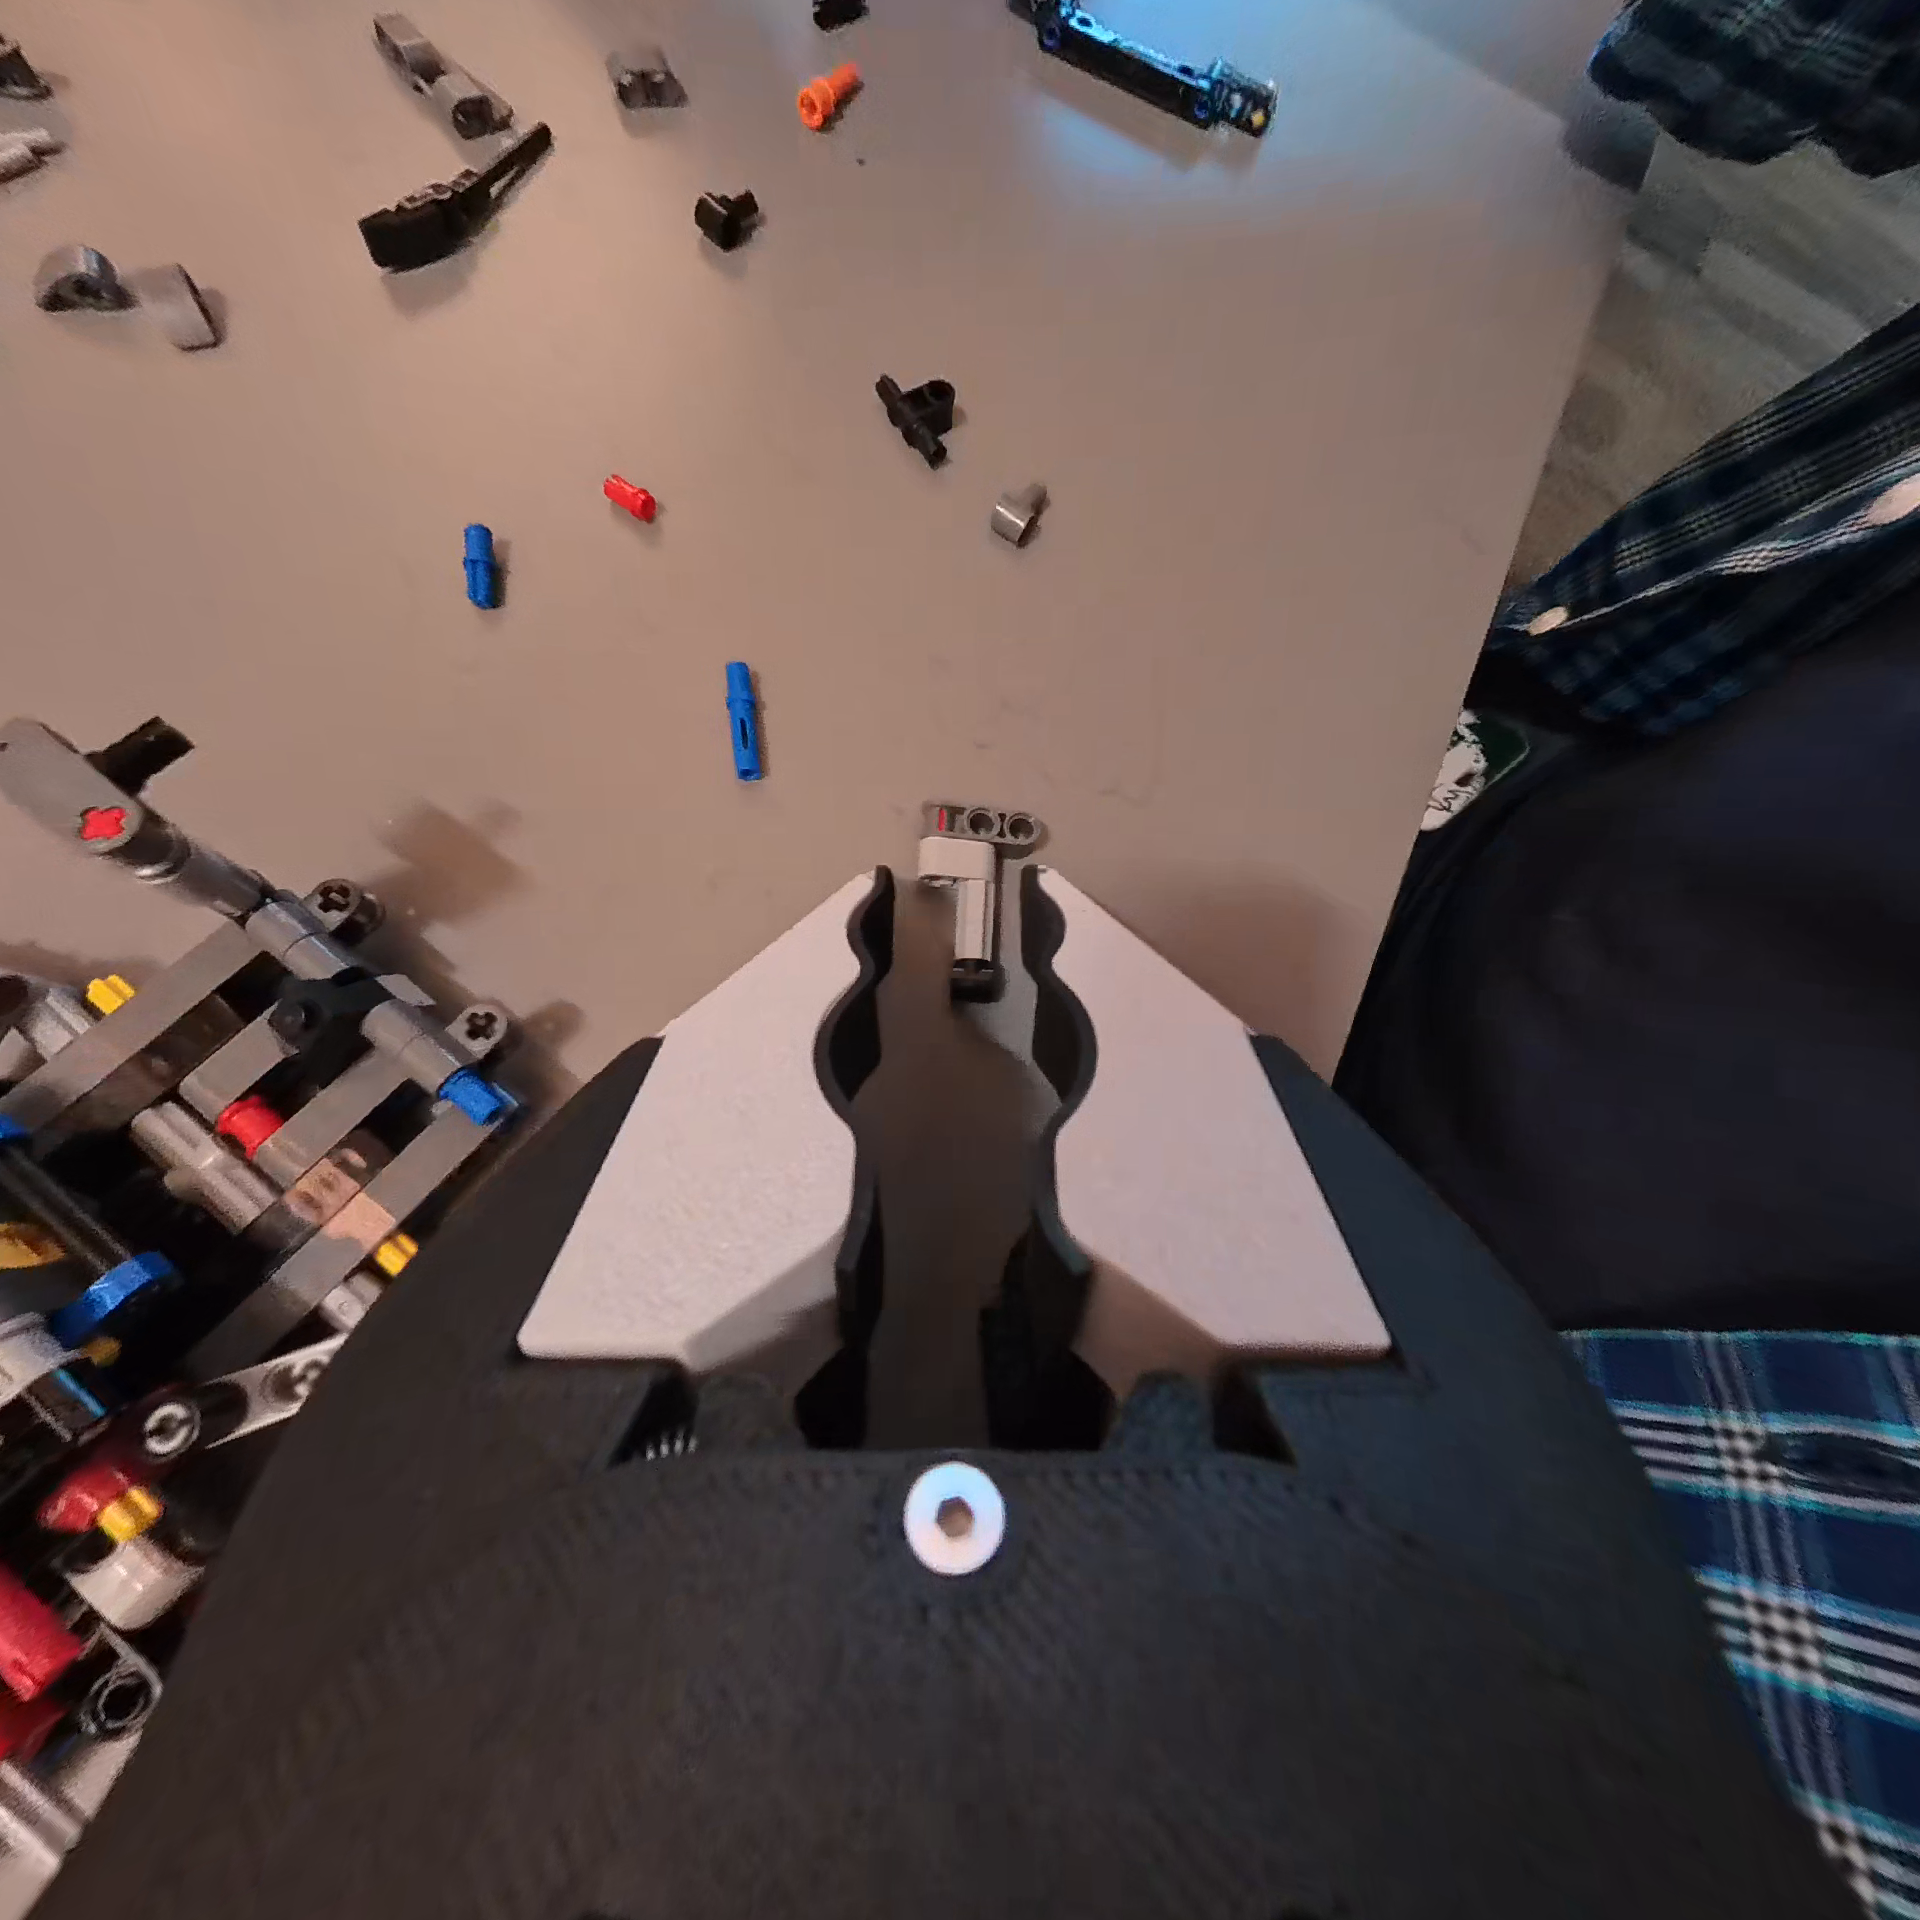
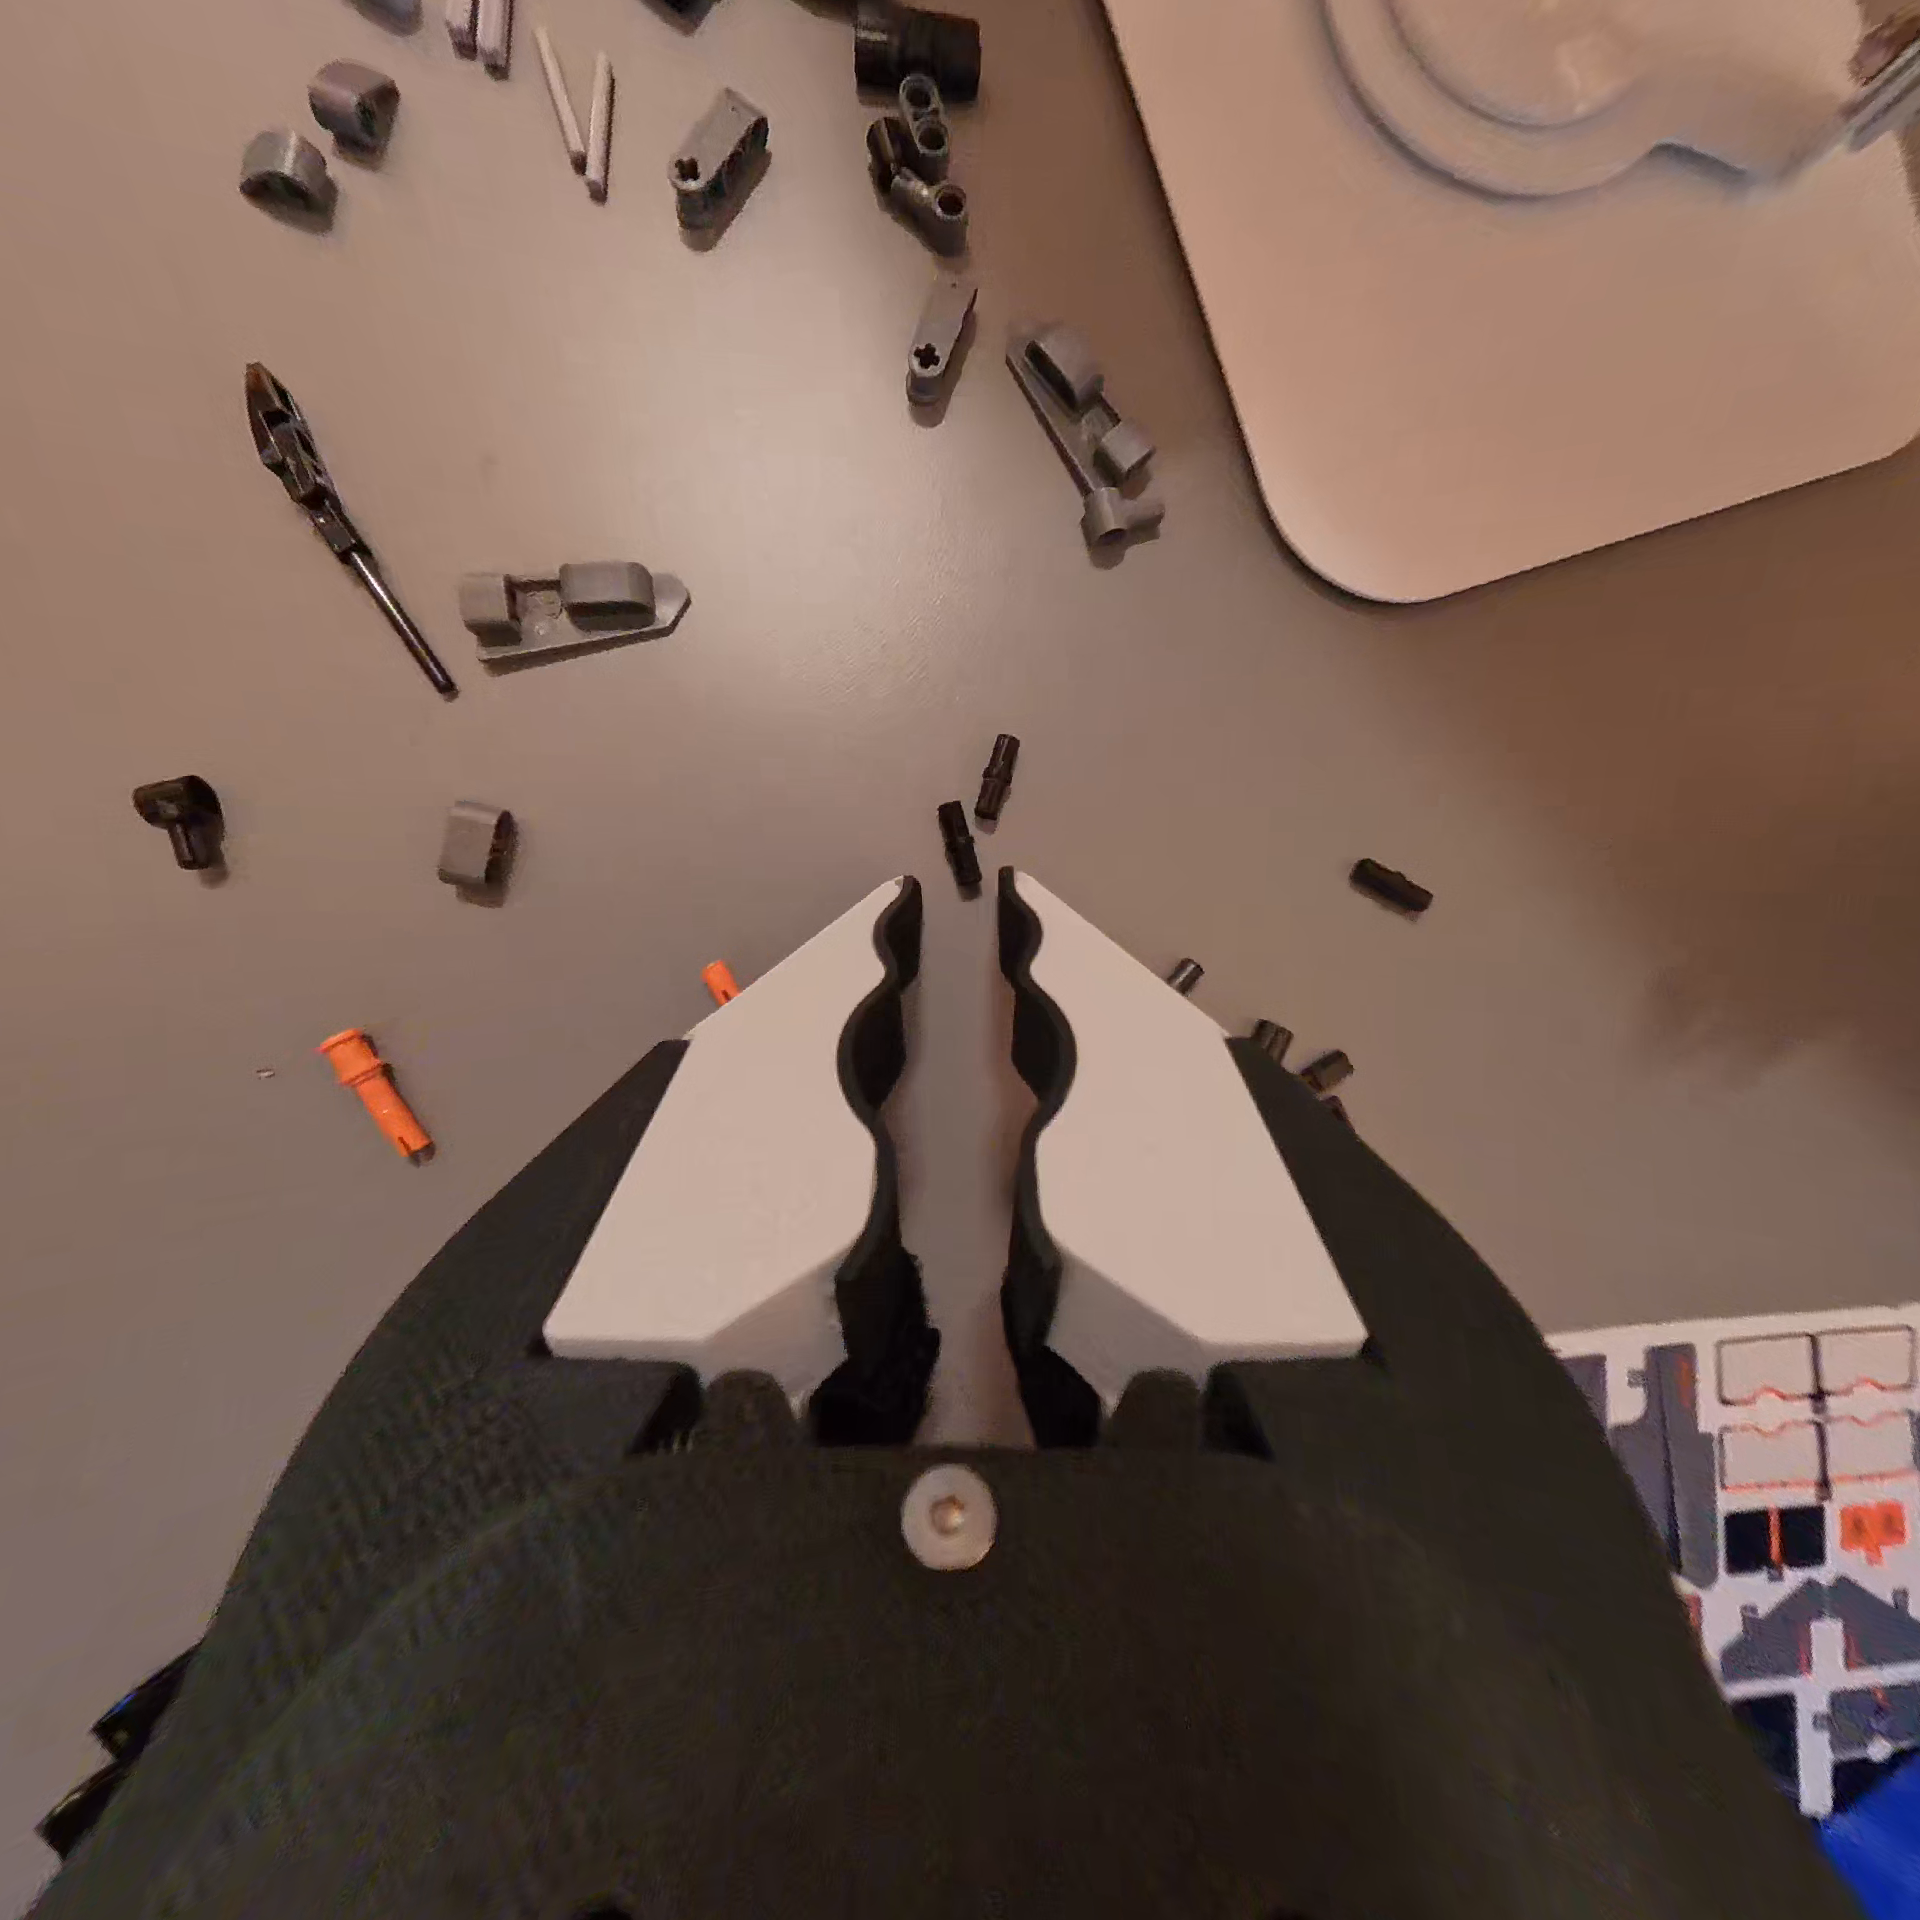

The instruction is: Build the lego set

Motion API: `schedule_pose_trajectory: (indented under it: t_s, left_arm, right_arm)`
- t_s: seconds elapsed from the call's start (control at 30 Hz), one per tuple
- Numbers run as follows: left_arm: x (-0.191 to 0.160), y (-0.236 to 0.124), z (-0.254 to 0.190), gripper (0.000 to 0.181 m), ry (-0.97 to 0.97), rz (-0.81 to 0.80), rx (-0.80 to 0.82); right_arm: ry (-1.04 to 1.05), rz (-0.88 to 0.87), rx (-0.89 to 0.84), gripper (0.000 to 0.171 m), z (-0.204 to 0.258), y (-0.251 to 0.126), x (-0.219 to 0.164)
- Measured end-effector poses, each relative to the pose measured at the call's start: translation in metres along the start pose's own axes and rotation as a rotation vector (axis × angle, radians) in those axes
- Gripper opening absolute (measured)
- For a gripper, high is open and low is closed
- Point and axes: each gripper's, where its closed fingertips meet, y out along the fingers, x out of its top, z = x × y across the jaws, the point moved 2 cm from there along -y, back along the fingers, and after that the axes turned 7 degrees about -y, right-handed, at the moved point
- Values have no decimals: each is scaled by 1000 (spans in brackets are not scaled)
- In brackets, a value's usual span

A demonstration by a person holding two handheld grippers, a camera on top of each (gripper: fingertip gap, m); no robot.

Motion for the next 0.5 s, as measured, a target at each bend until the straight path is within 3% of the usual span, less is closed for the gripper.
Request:
schedule_pose_trajectory:
  t_s: [0.13, 0.33, 0.5]
  left_arm:
    - [4, -4, -1, 25, -6, -36, -15]
    - [9, -11, -1, 25, 24, -88, 2]
    - [33, -27, 5, 27, 114, -169, 115]
  right_arm:
    - [2, -16, 30, 3, 0, 5, 3]
    - [-4, -51, 58, 2, 6, 0, 11]
    - [-21, -148, 221, 2, 62, -29, 49]
